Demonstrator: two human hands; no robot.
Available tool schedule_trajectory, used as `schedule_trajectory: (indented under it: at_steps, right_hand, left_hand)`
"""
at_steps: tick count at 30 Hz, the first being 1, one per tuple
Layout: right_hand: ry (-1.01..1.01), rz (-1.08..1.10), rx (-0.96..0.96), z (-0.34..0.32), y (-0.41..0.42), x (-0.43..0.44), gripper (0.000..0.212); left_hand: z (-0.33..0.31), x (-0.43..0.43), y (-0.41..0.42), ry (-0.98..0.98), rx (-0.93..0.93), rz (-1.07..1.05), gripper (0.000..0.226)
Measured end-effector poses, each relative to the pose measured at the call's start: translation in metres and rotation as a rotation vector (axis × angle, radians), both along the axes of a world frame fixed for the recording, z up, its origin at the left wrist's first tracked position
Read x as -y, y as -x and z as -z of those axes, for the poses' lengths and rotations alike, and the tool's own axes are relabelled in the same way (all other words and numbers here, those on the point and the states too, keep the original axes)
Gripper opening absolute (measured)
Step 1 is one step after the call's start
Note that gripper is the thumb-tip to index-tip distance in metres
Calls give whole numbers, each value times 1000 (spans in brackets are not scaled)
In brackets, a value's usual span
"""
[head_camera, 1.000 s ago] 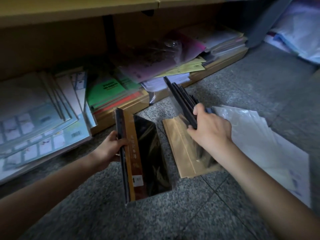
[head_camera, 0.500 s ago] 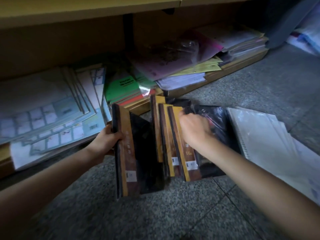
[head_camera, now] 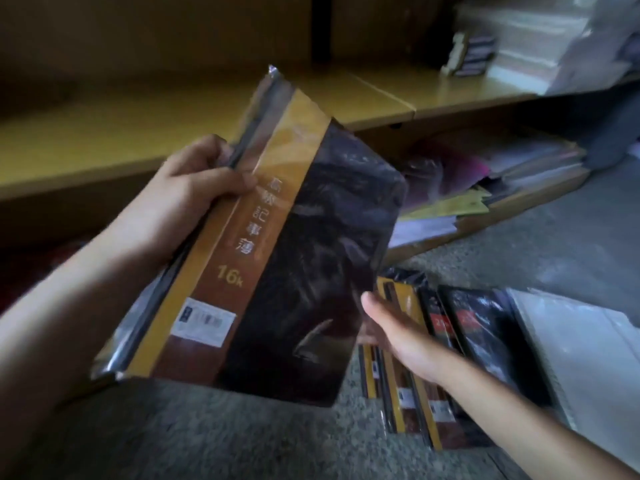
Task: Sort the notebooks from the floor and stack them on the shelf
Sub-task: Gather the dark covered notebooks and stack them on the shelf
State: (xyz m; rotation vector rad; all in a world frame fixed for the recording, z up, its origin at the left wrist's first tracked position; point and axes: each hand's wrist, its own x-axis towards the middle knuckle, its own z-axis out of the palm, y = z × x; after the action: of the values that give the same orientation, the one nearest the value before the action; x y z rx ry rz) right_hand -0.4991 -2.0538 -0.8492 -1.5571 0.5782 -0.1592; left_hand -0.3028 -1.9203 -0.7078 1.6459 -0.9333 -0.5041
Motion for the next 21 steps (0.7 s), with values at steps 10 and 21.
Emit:
schedule_trajectory:
  at_steps: [10,21]
  right_hand:
    - [-165,28,465,-125,-51,-12,31]
    - [-209,117,321,-119,-145,-21,15]
  left_hand:
    - [-52,-40,-61,151,-345,-394,33]
    - [-36,-70,-76,-191,69,-431,39]
